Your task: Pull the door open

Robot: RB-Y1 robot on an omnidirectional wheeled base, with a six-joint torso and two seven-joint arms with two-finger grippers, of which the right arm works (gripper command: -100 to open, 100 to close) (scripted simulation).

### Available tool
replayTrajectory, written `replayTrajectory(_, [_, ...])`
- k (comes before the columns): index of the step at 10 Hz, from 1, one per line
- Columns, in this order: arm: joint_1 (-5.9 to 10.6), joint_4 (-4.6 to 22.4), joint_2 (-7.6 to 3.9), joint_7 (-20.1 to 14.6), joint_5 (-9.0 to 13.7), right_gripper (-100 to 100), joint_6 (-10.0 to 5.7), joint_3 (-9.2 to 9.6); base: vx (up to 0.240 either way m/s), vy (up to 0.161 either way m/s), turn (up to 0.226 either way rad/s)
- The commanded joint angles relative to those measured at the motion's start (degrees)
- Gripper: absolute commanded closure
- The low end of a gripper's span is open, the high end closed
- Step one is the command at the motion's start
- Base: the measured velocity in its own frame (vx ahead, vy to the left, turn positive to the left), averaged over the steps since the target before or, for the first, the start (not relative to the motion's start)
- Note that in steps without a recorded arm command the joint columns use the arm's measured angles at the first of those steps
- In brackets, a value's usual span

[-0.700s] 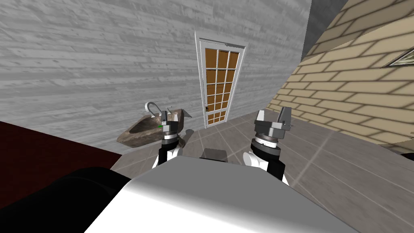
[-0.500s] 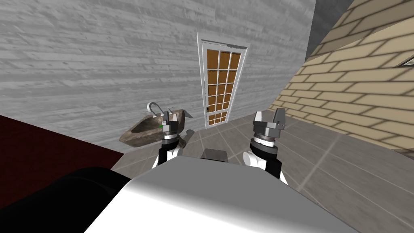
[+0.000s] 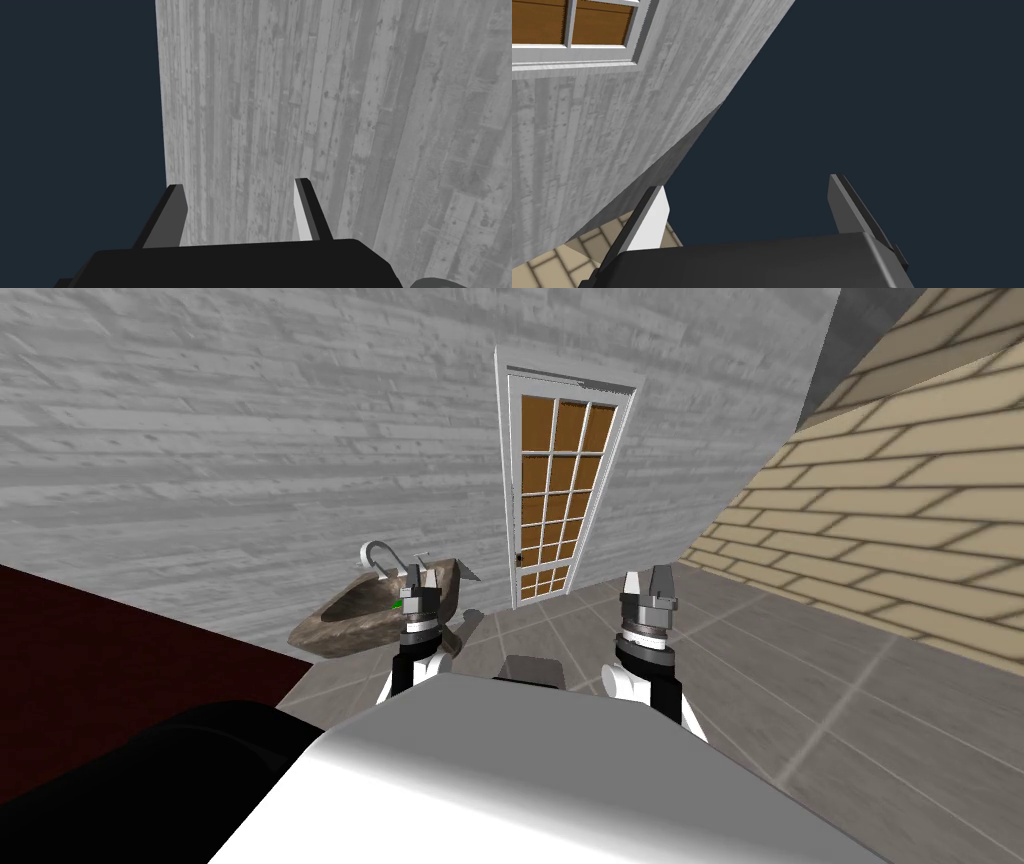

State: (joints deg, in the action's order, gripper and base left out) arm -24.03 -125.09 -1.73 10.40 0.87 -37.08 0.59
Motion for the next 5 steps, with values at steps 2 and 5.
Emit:
replayTrajectory(2, [0.84, 3.5, -0.69, 3.0, -1.6, -100, -0.47, -1.08, 0.132, 0.024, 0.1])
replayTrajectory(5, [1.58, 6.8, -1.28, 5.4, -3.0, -100, -1.07, -2.16, 0.086, 0.024, 0.07])
